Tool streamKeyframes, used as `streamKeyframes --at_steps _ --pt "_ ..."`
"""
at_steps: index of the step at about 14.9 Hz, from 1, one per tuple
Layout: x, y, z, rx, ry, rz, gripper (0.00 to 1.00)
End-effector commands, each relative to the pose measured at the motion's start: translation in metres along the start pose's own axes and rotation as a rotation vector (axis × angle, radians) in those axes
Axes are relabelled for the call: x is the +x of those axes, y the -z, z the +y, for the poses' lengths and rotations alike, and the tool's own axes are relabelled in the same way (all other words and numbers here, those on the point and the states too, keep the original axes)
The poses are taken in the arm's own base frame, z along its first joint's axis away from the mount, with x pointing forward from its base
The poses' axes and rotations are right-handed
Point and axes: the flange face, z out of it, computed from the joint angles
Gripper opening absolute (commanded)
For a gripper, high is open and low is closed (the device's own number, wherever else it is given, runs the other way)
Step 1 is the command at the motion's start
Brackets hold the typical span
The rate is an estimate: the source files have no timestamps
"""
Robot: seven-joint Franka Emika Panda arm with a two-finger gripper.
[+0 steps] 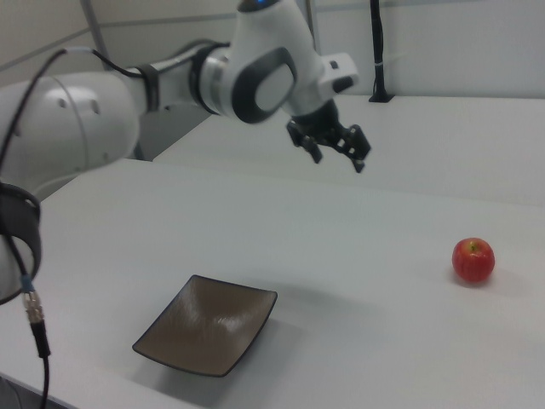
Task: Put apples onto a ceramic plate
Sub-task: 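Lower the open gripper down around the red apple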
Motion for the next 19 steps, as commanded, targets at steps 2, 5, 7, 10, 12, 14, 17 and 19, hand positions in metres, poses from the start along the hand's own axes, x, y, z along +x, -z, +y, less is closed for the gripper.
streamKeyframes --at_steps 2,5,7,10,12,14,17,19 --pt "0.014 -0.042 0.042 -0.037 -0.035 0.121 1.00" --pt "0.014 -0.071 0.071 -0.073 -0.065 0.196 1.00" --pt "0.011 -0.096 0.090 -0.101 -0.083 0.249 1.00" --pt "0.005 -0.127 0.106 -0.131 -0.097 0.285 1.00" --pt "0.000 -0.150 0.116 -0.153 -0.101 0.331 1.00" --pt "-0.006 -0.163 0.128 -0.179 -0.106 0.352 1.00" --pt "-0.009 -0.185 0.137 -0.200 -0.109 0.378 1.00" --pt "-0.006 -0.191 0.149 -0.212 -0.116 0.390 1.00"
